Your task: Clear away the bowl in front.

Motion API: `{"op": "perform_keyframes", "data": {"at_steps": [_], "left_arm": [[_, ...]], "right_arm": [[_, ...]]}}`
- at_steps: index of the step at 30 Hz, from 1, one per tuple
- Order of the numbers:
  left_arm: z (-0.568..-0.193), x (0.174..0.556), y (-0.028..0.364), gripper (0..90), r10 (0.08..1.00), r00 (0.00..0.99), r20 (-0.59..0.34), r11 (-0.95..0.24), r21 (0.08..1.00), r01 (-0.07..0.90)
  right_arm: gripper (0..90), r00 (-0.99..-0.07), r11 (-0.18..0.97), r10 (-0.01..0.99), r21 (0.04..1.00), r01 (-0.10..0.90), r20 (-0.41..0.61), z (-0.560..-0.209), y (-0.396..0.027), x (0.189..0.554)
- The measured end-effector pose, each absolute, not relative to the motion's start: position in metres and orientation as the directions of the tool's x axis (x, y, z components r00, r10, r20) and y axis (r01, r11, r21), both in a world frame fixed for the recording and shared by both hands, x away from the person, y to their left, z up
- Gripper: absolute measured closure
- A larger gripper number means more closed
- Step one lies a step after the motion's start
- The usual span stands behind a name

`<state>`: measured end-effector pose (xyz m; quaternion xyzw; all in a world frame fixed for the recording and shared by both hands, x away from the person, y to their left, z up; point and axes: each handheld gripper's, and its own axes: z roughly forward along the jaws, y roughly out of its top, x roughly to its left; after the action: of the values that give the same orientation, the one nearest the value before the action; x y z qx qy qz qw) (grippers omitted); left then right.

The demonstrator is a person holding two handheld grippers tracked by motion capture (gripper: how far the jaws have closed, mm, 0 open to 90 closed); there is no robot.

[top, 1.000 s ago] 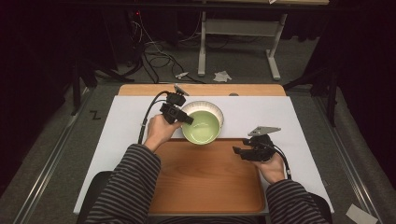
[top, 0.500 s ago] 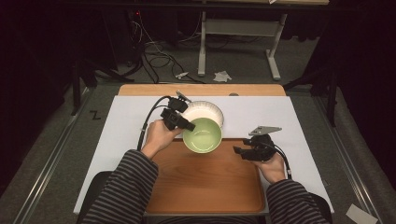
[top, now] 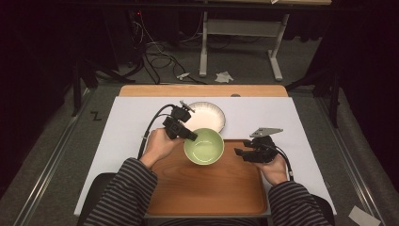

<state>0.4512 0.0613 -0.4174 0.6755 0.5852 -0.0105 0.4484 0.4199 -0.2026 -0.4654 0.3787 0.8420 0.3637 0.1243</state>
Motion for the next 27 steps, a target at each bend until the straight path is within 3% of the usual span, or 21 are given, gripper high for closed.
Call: {"op": "perform_keyframes", "data": {"at_steps": [27], "left_arm": [[-0.436, 0.432, 0.050, 84.2, 0.768, 0.336, -0.545, 0.030, 0.555, 0.831]], "right_arm": [[50.0, -0.683, 0.442, 0.726, 0.705, 0.555, 0.083, -0.465, -0.204, 0.421]]}}
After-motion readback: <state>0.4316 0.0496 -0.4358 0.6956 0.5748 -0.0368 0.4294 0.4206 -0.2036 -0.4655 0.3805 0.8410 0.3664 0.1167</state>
